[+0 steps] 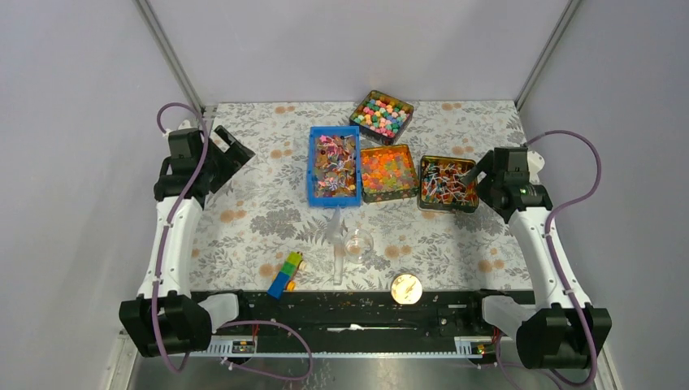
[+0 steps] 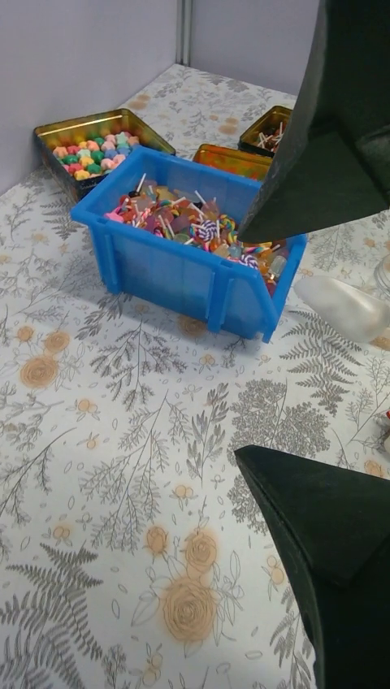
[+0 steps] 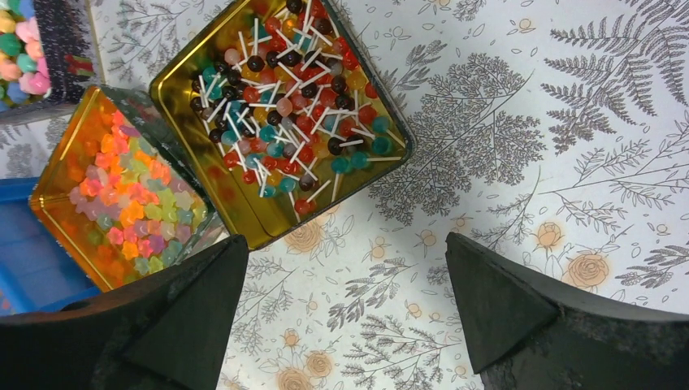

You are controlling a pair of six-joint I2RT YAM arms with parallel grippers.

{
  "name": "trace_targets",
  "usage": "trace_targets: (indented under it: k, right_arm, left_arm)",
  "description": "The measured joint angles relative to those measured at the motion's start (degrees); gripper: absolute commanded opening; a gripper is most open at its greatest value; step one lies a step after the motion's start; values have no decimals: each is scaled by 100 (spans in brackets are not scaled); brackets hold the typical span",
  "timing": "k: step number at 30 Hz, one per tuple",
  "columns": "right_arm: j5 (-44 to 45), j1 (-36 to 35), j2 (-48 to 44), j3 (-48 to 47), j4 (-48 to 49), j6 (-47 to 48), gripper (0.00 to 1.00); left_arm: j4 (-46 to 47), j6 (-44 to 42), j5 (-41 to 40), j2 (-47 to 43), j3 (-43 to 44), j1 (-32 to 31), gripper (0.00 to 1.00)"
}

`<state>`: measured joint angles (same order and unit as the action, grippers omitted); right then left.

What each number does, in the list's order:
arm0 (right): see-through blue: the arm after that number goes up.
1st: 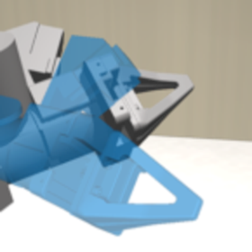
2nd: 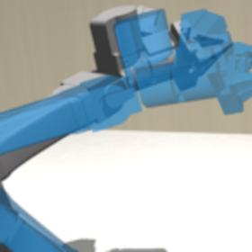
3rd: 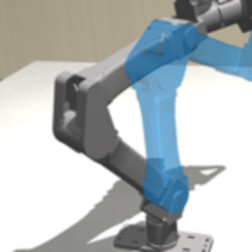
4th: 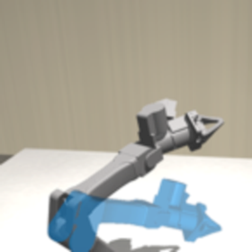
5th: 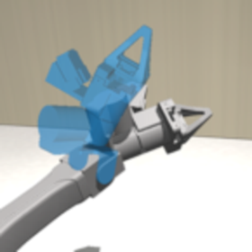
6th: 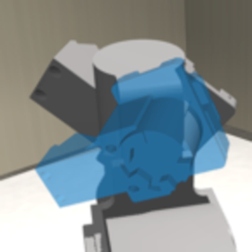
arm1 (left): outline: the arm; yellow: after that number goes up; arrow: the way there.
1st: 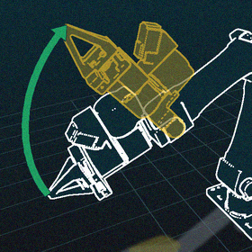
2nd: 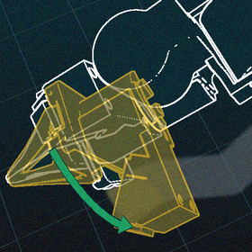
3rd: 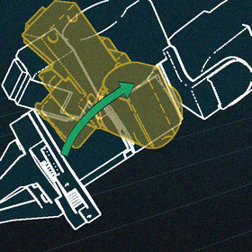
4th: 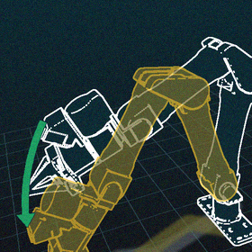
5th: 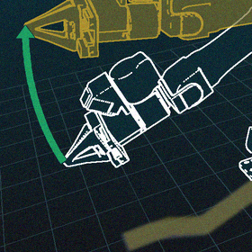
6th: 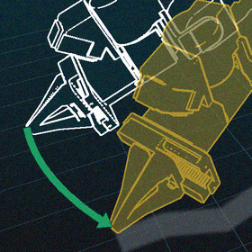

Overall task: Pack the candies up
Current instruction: Pick up the spatula from the center of the board.

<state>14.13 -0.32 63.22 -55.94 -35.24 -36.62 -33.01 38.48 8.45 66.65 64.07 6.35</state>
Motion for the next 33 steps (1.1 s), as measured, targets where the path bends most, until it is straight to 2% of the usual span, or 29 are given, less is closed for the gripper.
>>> trace_targets:
  k: [10, 14, 17, 24, 33]
  right_arm:
    - [-455, 0, -20, 0, -319, -33, 98]
    - [-697, 0, 68, 0, -413, 66, 98]
    - [-850, 0, 76, 37, -474, 125, 98]
    - [-1274, 0, 129, 144, -629, 260, 98]
    - [-1827, 0, 205, 413, -680, 337, 99]
  left_arm:
    - [-507, -238, 573, 181, 81, 151, 99]
    - [-527, -155, 907, 358, -212, -35, 99]
    - [-614, -87, 1062, 540, -391, -516, 97]
    - [-586, 85, 1263, 970, -463, -2109, 89]
    - [-595, 164, 1215, 1606, -435, -3069, 79]
